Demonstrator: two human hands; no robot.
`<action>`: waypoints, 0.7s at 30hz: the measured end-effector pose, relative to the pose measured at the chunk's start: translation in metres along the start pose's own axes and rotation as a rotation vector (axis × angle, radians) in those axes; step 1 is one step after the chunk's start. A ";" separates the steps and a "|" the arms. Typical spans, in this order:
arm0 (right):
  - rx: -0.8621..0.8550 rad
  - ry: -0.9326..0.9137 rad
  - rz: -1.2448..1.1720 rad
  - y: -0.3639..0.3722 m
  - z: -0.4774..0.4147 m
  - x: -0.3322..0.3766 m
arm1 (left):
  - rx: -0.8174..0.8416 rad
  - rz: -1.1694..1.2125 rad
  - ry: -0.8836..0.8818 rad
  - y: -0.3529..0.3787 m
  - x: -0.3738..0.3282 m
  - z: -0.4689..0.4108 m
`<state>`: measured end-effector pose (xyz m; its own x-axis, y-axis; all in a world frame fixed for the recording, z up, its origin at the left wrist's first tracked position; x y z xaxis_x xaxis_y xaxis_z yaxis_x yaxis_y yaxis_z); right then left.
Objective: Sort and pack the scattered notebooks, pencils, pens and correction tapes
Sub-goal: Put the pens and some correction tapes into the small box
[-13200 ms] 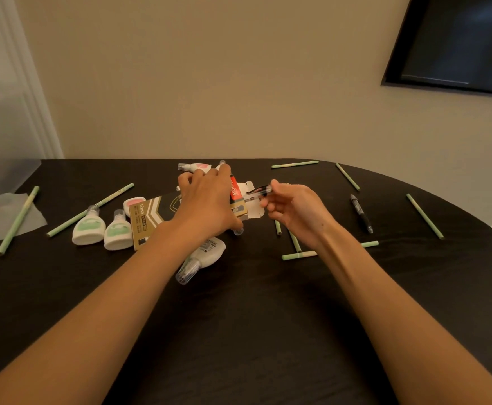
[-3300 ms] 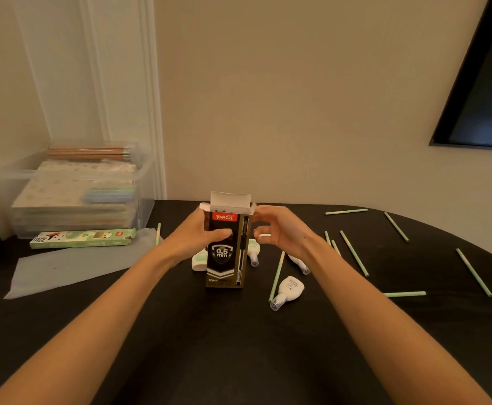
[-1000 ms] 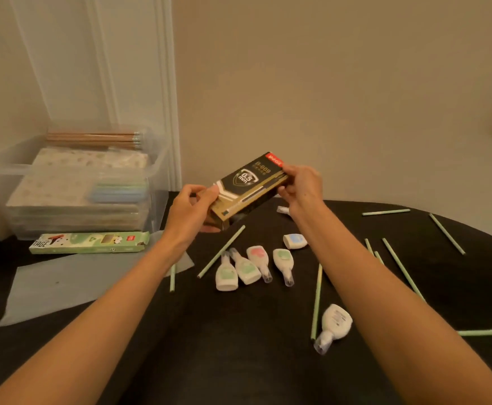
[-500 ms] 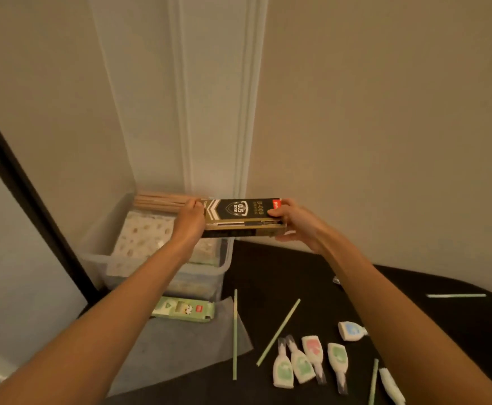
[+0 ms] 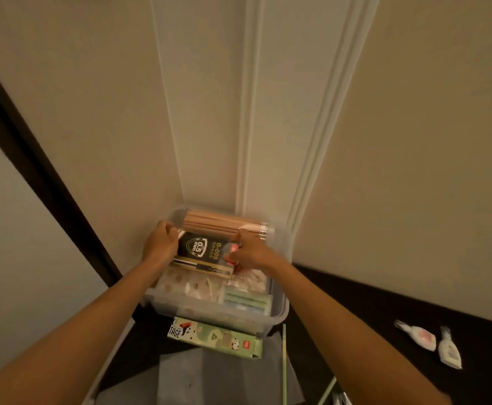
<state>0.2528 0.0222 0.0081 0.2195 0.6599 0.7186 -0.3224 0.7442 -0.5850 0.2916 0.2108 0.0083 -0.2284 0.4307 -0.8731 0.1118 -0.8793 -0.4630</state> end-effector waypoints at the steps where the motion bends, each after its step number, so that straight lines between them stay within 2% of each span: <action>1: -0.020 -0.022 0.019 0.006 -0.006 0.001 | -0.009 0.008 0.007 -0.002 0.004 -0.004; 6: -0.097 -0.053 0.068 0.024 -0.023 -0.006 | -0.036 -0.085 0.109 -0.002 0.008 -0.010; 10: -0.195 -0.064 0.095 0.025 -0.025 -0.006 | -0.060 -0.231 0.116 0.003 0.007 -0.006; 17: -0.187 -0.050 -0.063 0.024 -0.027 -0.007 | -0.122 -0.171 0.170 0.005 -0.009 0.001; 21: -0.154 -0.044 -0.107 0.030 -0.026 -0.014 | -0.059 -0.439 0.333 0.019 -0.015 0.003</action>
<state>0.2640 0.0382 -0.0294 0.2034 0.5734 0.7936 -0.1543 0.8192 -0.5524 0.2940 0.1874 0.0131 0.0513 0.8035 -0.5930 0.1315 -0.5941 -0.7936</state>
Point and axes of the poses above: each hand's wrist, its own z-axis away from the middle knuckle, its own y-axis out of the palm, x = y × z, the point moved 7 cm from there along -z, towards the middle knuckle, and after that the axes turned 11 degrees about z, right-handed, at the moved point
